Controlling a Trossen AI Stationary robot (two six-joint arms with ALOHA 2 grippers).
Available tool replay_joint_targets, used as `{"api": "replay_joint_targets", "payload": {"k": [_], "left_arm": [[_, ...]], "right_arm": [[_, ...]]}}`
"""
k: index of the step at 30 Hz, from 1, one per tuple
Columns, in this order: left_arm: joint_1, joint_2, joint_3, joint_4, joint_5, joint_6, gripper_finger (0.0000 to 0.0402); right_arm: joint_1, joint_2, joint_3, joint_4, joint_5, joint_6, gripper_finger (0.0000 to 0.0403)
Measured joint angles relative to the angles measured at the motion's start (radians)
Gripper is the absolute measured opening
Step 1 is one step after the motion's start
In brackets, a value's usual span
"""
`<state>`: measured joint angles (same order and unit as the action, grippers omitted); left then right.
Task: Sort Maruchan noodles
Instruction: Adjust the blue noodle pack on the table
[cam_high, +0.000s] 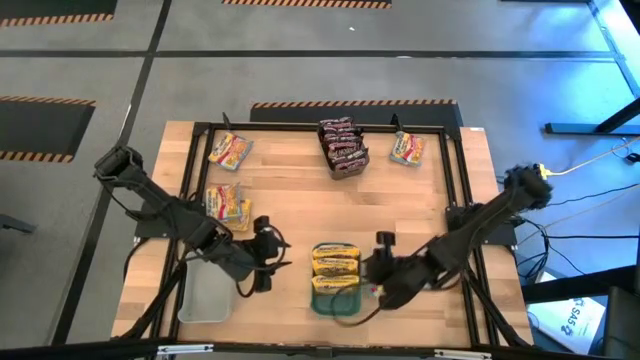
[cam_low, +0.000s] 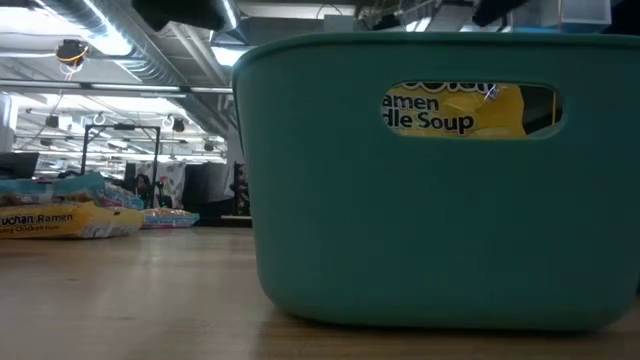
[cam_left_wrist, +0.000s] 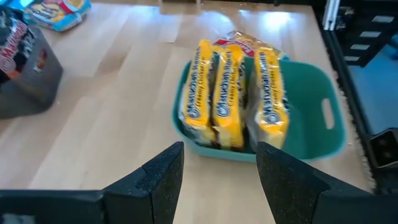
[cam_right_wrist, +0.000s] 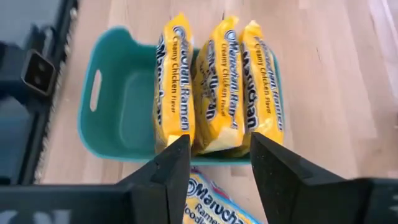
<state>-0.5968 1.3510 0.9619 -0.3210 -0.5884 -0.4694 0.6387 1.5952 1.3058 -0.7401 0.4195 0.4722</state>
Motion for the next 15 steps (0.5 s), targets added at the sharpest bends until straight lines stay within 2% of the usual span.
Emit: {"api": "replay_joint_targets", "payload": {"k": [4, 7, 15], "left_arm": [[0.058, 0.0, 0.0, 0.003, 0.031, 0.086, 0.0195], [0.115, 0.0, 0.0, 0.011, 0.083, 0.169, 0.0195], [0.263, 0.0, 0.0, 0.101, 0.267, 0.432, 0.0196]], "right_arm": [[-0.007, -0.139, -0.21, 0.218, 0.005, 0.003, 0.0146], [-0.023, -0.214, -0.317, 0.345, 0.014, 0.002, 0.0147], [-0.091, -0.297, -0.41, 0.398, 0.007, -0.021, 0.0146]]}}
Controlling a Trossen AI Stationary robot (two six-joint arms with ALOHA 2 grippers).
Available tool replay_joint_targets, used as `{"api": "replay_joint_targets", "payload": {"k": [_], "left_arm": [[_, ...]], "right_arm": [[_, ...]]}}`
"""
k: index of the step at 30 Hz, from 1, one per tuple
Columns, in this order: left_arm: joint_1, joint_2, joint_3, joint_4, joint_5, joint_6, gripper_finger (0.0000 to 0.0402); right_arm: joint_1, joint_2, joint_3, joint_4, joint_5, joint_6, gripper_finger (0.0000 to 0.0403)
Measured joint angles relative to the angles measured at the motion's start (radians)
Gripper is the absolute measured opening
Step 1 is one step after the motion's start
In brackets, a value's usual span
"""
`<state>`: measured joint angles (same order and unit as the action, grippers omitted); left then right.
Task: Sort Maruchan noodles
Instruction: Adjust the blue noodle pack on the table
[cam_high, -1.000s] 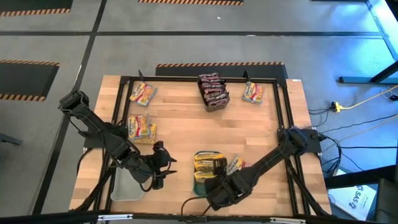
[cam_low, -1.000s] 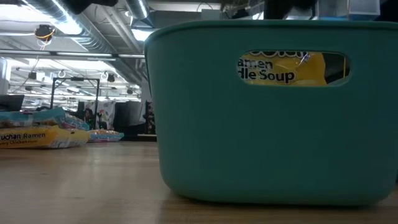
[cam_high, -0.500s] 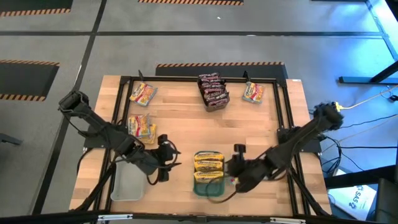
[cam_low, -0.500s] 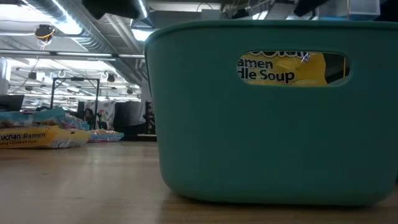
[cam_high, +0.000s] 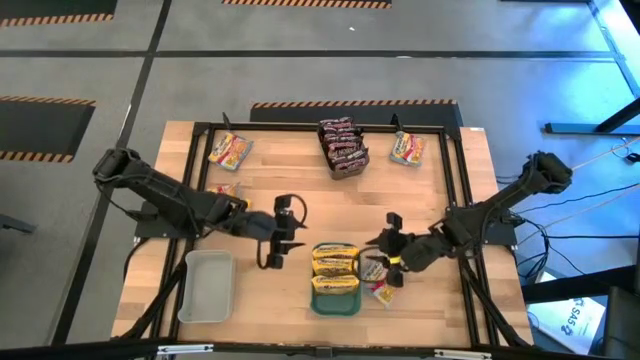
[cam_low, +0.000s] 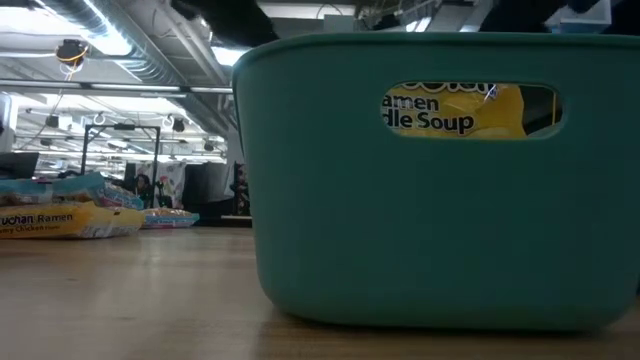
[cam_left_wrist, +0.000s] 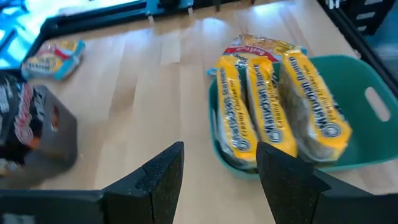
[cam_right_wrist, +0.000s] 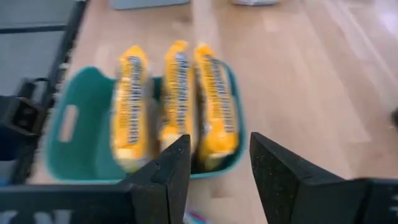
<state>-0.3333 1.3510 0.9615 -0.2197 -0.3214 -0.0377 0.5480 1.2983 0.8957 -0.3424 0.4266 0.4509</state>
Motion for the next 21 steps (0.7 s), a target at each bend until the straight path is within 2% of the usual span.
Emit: {"api": "replay_joint_targets", "payload": {"k": [3, 8, 15, 21], "left_arm": [[0.045, 0.0, -0.013, 0.028, 0.039, 0.076, 0.0196], [0.133, -0.049, -0.157, 0.201, 0.122, 0.135, 0.0196], [0.269, -0.225, -0.368, 0.389, 0.149, 0.124, 0.0196], [0.391, -0.382, -0.439, 0.479, 0.14, 0.191, 0.0196]], "right_arm": [[-0.043, -0.001, -0.002, -0.003, 0.0, -0.035, 0.0146], [-0.13, -0.001, -0.002, 0.009, 0.0, -0.079, 0.0146], [-0.233, -0.001, -0.002, 0.062, -0.019, -0.085, 0.0146], [-0.28, -0.001, -0.002, 0.156, -0.019, -0.085, 0.0147]]}}
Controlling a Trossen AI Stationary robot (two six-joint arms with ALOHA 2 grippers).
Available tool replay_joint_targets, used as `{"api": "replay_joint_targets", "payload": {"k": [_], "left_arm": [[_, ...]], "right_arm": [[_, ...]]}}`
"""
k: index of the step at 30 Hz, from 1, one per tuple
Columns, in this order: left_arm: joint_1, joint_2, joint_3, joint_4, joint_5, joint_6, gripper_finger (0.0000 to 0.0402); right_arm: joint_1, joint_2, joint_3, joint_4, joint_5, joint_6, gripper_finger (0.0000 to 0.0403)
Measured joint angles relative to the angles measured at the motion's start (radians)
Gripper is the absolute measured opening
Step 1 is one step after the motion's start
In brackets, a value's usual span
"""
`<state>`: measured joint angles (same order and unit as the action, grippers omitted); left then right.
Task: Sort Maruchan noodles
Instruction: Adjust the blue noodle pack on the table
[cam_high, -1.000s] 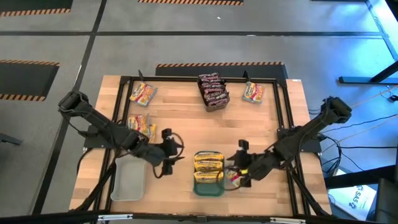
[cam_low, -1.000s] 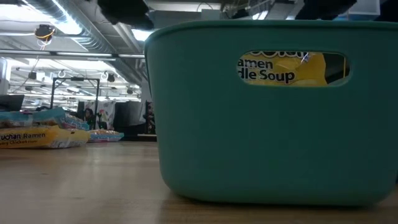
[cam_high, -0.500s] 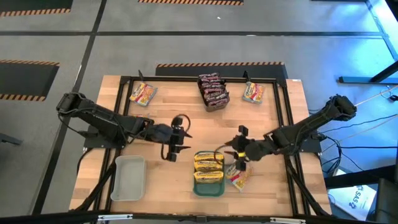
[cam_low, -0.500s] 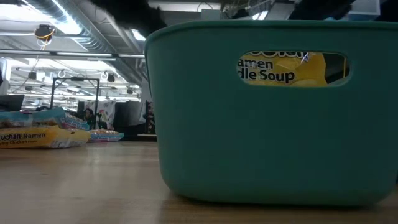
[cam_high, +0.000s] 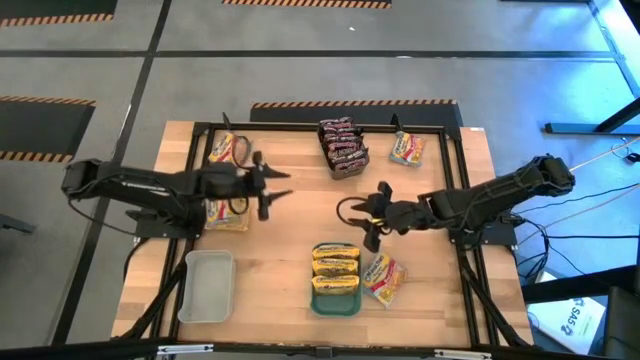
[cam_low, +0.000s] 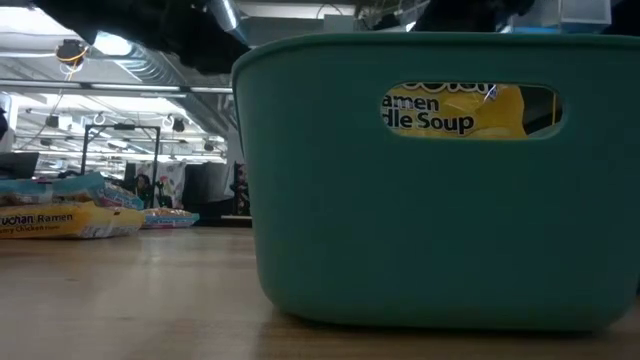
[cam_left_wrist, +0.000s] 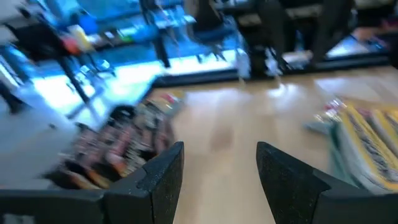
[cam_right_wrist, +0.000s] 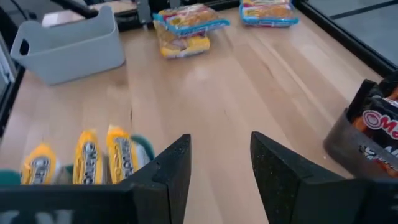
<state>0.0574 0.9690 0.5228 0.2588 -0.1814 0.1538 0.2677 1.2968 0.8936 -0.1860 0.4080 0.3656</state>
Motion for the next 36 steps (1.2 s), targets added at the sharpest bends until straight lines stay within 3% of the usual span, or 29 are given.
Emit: {"api": "replay_joint_targets", "payload": {"k": [8, 13, 17, 22, 26, 29, 34, 36], "left_arm": [[0.126, -0.171, -0.061, -0.005, 0.0, -0.072, 0.0196], [0.129, -0.215, -0.062, -0.102, 0.028, -0.263, 0.0196], [0.118, -0.23, -0.062, -0.244, 0.086, -0.348, 0.0196], [0.101, -0.229, -0.02, -0.572, 0.082, -0.45, 0.0195], [0.105, -0.21, 0.061, -0.799, 0.024, -0.507, 0.0195], [0.124, -0.156, 0.141, -0.966, 0.048, -0.521, 0.0195], [0.142, 0.02, 0.263, -1.148, 0.074, -0.498, 0.0195], [0.137, 0.103, 0.295, -1.223, 0.129, -0.484, 0.0195]], "right_arm": [[-0.015, 0.0, 0.0, 0.017, -0.014, 0.02, 0.0147], [-0.014, 0.0, 0.0, 0.011, -0.015, -0.011, 0.0147], [-0.014, 0.0, 0.0, 0.011, 0.014, -0.077, 0.0147], [-0.02, 0.0, 0.0, 0.01, 0.081, -0.164, 0.0147], [-0.063, 0.0, 0.0, 0.001, 0.057, -0.224, 0.0147], [-0.124, 0.0, 0.0, -0.02, -0.024, -0.28, 0.0147], [-0.247, 0.0, -0.007, -0.039, -0.119, -0.4, 0.0147], [-0.292, 0.0, -0.008, -0.04, -0.143, -0.424, 0.0147]]}}
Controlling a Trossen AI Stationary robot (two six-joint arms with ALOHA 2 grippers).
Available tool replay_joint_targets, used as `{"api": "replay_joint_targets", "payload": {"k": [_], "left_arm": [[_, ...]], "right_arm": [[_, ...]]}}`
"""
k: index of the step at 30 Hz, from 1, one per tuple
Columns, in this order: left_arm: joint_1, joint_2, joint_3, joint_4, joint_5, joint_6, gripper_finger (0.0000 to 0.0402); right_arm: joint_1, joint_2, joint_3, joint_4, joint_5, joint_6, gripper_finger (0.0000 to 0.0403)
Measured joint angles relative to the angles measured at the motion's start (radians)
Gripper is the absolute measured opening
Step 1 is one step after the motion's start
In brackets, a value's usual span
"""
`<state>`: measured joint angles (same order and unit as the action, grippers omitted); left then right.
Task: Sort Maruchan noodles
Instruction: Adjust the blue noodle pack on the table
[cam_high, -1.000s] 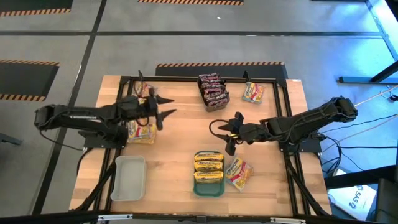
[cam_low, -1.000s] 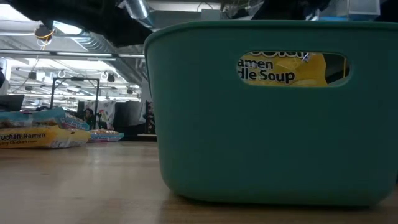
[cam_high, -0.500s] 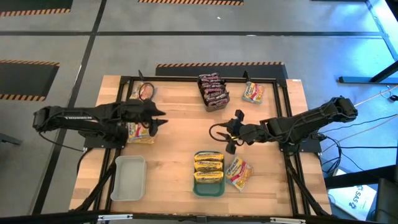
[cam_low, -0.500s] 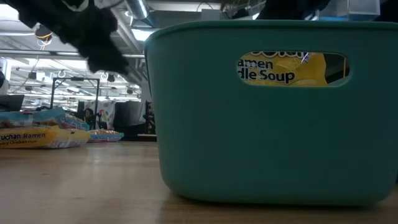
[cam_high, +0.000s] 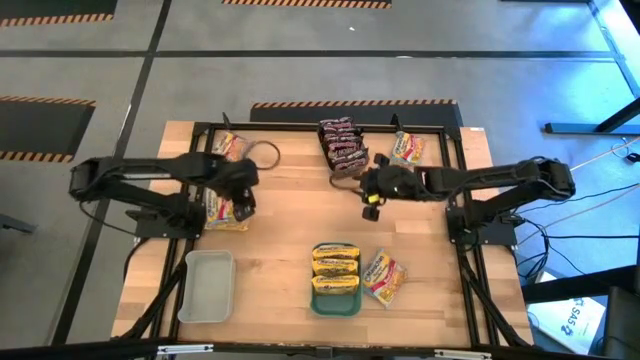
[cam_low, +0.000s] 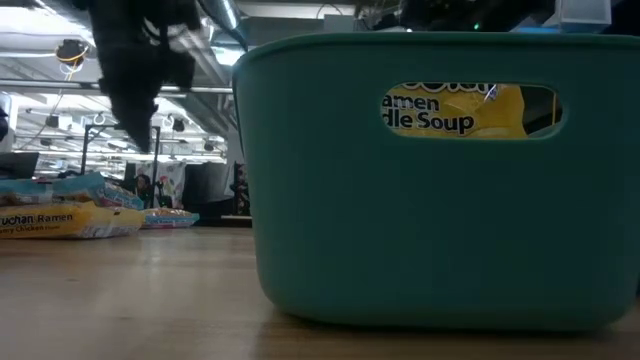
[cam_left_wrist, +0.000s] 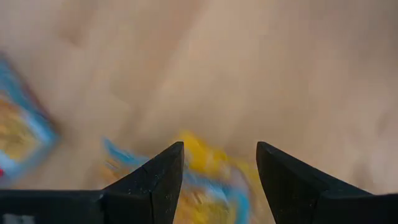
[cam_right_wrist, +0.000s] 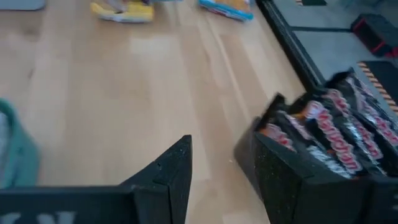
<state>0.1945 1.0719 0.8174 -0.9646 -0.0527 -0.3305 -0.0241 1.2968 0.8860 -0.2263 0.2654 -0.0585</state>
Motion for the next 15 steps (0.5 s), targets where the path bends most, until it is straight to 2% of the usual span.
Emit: {"api": "replay_joint_targets", "payload": {"k": [5, 9, 12, 15], "left_arm": [[-0.044, 0.137, 0.048, -0.192, 0.185, -0.058, 0.0195], [-0.098, 0.153, 0.052, -0.308, 0.321, -0.235, 0.0195], [-0.134, 0.152, 0.045, -0.319, 0.313, -0.349, 0.0195], [-0.14, 0.152, 0.007, -0.275, 0.329, -0.387, 0.0195]], "right_arm": [[-0.063, 0.0, -0.005, -0.012, -0.061, -0.019, 0.0147], [-0.084, 0.0, -0.024, -0.008, -0.077, -0.052, 0.0147], [-0.098, 0.0, -0.046, 0.025, -0.076, -0.074, 0.0147], [-0.104, 0.001, -0.061, 0.061, -0.075, -0.092, 0.0147]]}}
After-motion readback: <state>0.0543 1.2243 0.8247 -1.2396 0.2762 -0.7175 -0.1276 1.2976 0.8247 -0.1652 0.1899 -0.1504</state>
